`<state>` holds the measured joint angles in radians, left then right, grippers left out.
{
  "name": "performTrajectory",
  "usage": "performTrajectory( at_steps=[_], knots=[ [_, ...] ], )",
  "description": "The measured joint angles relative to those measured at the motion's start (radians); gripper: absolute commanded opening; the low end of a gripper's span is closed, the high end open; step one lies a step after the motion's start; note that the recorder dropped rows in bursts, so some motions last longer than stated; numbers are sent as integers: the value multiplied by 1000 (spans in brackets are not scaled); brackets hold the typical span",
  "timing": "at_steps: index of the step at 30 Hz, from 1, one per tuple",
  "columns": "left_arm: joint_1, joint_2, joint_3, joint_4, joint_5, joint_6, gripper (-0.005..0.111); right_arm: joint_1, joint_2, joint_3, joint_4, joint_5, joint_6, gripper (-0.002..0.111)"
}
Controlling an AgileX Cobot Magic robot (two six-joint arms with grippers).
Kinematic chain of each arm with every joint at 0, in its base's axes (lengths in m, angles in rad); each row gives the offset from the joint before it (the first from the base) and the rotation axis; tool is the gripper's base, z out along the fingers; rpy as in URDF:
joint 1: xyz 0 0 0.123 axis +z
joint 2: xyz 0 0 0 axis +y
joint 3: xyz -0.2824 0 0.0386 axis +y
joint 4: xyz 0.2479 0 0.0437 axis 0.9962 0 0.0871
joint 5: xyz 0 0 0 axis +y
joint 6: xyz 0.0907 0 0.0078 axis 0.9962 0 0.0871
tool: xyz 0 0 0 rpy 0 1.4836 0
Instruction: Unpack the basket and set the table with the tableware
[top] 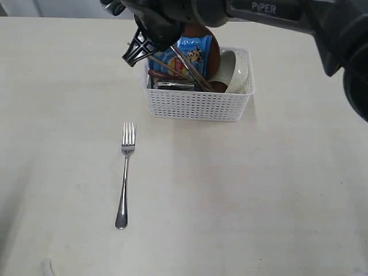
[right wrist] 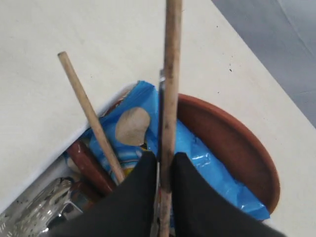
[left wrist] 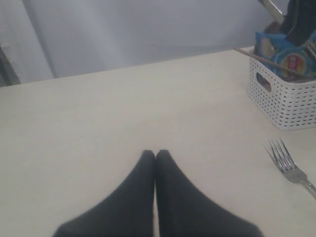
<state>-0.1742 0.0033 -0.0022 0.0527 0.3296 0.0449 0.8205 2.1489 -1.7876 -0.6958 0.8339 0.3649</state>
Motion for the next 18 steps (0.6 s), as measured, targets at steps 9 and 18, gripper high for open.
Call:
performTrajectory(
  at_steps=[9, 18],
  knots=[
    [0, 0, 0, 0, 0, 0, 0, 0, -52, 0, 29, 2, 0, 0],
    [0, 0, 0, 0, 0, 0, 0, 0, -158, 0, 38, -7, 0, 0]
  ],
)
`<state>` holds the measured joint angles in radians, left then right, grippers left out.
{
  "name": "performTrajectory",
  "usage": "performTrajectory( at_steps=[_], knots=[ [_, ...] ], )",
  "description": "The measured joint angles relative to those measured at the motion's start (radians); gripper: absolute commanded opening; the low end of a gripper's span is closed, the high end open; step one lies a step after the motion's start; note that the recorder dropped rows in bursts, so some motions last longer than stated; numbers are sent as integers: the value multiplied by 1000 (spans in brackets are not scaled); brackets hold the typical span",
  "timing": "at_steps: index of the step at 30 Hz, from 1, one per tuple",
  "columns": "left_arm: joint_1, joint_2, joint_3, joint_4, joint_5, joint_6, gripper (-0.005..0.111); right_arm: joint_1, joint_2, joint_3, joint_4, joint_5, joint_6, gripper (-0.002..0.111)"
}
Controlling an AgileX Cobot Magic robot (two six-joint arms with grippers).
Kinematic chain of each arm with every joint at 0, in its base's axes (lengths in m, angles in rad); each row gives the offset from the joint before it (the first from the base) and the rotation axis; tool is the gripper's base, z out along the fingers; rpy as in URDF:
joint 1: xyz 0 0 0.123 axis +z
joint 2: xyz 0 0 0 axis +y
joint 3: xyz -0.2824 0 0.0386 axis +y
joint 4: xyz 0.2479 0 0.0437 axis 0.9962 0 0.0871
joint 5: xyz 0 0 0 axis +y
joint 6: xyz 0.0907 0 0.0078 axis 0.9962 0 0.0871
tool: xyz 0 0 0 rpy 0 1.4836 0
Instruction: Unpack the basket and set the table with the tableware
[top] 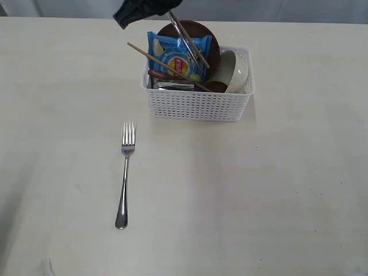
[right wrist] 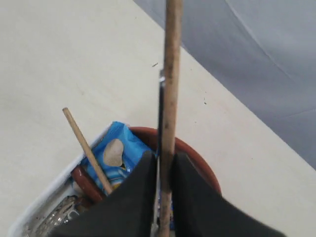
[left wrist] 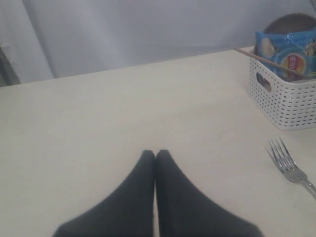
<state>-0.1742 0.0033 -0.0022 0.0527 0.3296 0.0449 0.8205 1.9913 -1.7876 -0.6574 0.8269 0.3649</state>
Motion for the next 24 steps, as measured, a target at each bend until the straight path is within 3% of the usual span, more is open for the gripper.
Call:
performTrajectory(
  at_steps=[8, 16, 24],
  knots=[
    [0, 0, 0, 0, 0, 0, 0, 0, -114, 0, 156, 31, 2, 0],
    [0, 0, 0, 0, 0, 0, 0, 0, -164, 0, 308, 268, -3, 0],
    [0, 0, 0, 0, 0, 0, 0, 2, -164, 7, 704, 344, -81, 0]
  ],
)
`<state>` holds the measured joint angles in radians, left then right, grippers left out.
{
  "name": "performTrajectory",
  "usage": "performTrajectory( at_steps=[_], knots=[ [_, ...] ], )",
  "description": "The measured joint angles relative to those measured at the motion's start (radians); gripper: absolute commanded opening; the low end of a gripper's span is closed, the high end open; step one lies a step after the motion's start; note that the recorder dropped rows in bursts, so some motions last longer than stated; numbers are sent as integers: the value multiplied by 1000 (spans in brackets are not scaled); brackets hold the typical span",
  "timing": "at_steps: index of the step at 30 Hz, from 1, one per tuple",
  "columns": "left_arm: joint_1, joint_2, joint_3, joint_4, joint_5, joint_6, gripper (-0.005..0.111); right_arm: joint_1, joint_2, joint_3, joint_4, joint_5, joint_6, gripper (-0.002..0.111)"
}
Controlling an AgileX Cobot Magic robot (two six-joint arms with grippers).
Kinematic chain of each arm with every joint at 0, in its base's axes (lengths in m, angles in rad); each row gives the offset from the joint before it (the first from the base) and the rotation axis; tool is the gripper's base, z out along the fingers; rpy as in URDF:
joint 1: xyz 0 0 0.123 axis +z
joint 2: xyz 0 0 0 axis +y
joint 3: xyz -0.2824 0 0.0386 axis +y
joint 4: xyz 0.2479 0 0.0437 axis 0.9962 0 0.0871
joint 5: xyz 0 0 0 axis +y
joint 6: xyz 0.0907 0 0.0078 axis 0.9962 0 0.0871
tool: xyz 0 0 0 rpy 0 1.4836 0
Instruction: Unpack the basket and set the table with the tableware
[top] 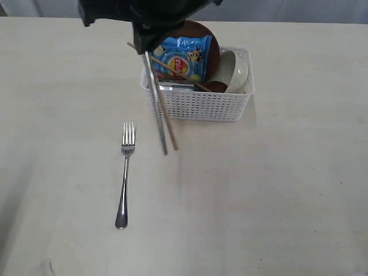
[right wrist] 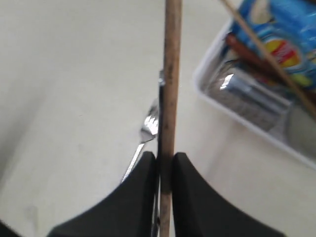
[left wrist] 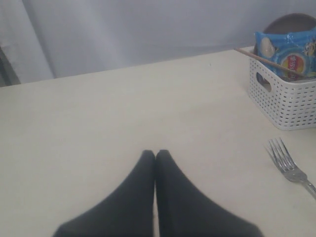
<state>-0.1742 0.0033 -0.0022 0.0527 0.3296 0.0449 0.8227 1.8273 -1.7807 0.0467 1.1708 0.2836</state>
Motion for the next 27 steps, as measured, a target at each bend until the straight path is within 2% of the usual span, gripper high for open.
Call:
performTrajectory(
  at_steps=[3, 9, 16, 21, 27],
  knots=[
    [0, 0, 0, 0, 0, 0, 0, 1, 0, 40, 85, 6, -14, 0],
    [0, 0, 0, 0, 0, 0, 0, 37, 0, 204, 109, 15, -29, 0],
    [0, 0, 0, 0, 0, 0, 0, 56, 0, 400, 130, -174, -31, 0],
    [0, 0, 0, 0, 0, 0, 0, 56, 24, 478, 37, -226, 27, 0],
    [0, 0, 0, 0, 0, 0, 0, 46, 74, 493, -55, -265, 90, 0]
  ],
)
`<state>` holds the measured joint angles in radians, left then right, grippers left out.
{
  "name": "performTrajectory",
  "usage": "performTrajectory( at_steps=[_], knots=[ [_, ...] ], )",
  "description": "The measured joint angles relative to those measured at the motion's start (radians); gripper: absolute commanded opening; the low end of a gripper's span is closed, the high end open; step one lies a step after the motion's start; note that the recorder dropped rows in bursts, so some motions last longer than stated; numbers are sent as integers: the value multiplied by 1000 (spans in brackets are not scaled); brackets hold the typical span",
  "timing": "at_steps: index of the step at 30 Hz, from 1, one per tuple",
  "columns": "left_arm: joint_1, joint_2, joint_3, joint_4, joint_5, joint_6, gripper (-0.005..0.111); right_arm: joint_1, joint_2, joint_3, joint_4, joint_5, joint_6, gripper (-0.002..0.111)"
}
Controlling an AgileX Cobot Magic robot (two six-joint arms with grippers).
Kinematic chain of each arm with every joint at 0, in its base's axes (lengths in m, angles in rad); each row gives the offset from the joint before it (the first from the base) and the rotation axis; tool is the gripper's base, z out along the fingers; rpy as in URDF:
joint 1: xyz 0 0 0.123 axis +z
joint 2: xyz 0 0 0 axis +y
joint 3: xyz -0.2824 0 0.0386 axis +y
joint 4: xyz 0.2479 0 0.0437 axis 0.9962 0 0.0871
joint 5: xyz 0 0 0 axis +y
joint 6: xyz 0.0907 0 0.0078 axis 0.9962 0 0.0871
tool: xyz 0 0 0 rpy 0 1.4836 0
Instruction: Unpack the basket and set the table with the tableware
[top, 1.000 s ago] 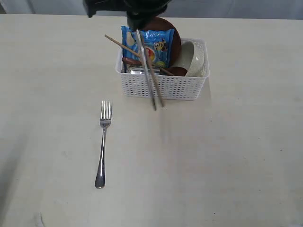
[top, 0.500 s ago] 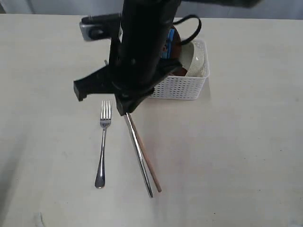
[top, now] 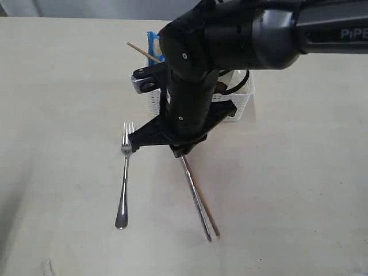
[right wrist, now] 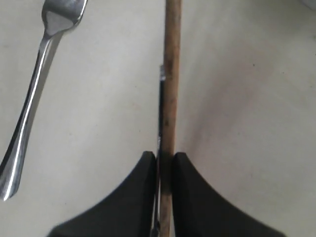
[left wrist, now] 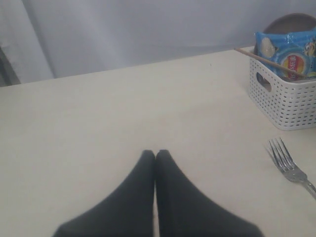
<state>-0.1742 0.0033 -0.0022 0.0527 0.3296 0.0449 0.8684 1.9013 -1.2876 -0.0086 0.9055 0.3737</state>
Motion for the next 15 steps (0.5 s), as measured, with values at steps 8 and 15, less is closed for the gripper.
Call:
performTrajectory(
  at_steps=[8, 15],
  knots=[
    [0, 0, 0, 0, 0, 0, 0, 0, 84, 0, -12, -114, 16, 0],
    [0, 0, 0, 0, 0, 0, 0, 0, 136, 0, -31, -149, 30, 0]
  ],
)
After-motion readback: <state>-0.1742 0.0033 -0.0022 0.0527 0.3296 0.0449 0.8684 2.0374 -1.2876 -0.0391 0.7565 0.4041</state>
